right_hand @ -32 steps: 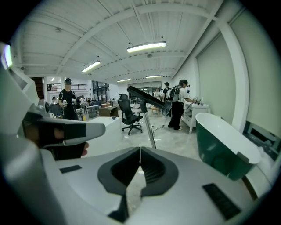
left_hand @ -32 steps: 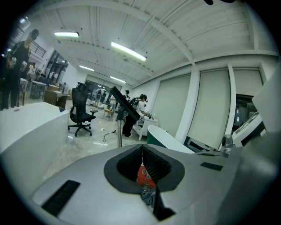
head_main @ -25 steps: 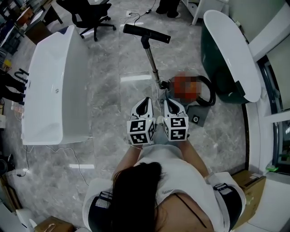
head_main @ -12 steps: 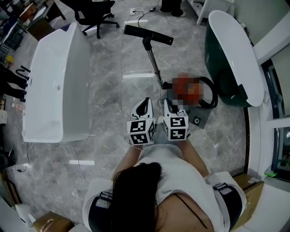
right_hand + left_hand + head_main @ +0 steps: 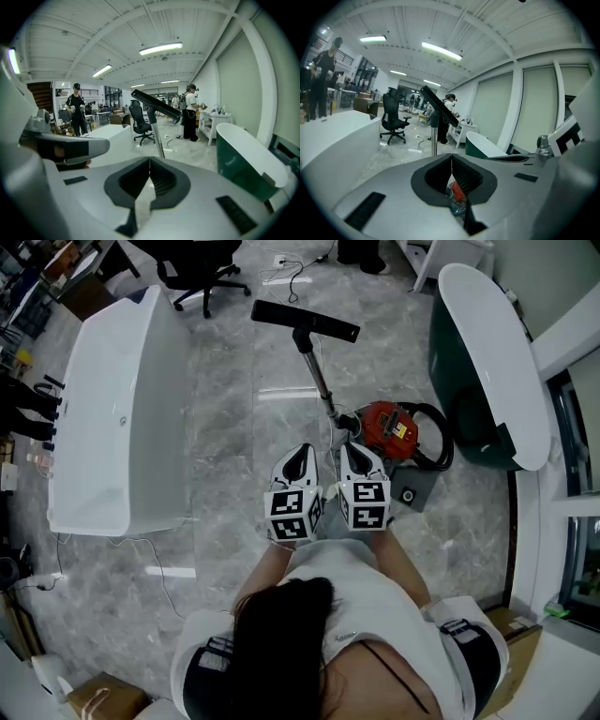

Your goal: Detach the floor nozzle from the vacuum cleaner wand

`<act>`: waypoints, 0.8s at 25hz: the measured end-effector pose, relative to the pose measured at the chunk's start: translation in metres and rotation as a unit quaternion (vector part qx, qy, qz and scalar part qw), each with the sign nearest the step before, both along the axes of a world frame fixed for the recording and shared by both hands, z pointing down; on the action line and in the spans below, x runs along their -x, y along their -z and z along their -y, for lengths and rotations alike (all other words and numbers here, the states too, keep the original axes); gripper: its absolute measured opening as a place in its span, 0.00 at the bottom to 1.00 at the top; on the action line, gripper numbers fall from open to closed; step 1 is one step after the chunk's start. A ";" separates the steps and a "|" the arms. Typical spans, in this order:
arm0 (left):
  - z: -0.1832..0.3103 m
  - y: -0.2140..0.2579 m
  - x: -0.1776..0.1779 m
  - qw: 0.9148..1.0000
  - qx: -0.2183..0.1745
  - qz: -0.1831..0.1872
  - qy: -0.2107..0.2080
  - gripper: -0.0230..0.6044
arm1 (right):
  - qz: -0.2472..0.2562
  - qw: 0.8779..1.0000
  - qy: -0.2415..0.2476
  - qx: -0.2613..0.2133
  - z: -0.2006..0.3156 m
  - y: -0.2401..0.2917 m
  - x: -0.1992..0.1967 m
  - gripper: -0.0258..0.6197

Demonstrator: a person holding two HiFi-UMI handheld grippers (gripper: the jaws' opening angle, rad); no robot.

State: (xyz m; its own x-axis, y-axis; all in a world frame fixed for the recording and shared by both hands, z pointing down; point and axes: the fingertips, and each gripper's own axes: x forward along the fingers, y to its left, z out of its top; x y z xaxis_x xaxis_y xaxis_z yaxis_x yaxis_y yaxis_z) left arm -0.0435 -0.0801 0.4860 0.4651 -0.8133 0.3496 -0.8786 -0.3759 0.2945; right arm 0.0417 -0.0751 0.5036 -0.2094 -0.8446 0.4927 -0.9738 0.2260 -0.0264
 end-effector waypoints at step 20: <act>0.069 -0.003 -0.035 1.000 0.000 0.014 0.017 0.04 | 0.034 0.996 0.078 0.008 0.073 -0.006 -0.020 0.06</act>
State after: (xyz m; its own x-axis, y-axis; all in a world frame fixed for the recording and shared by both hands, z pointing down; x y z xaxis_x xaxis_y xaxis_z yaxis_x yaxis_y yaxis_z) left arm -0.0084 -0.1494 0.4895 0.4271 -0.8286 0.3619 -0.8988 -0.3455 0.2698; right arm 0.0617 -0.1477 0.5091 -0.3709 -0.7913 0.4860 -0.9227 0.3734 -0.0963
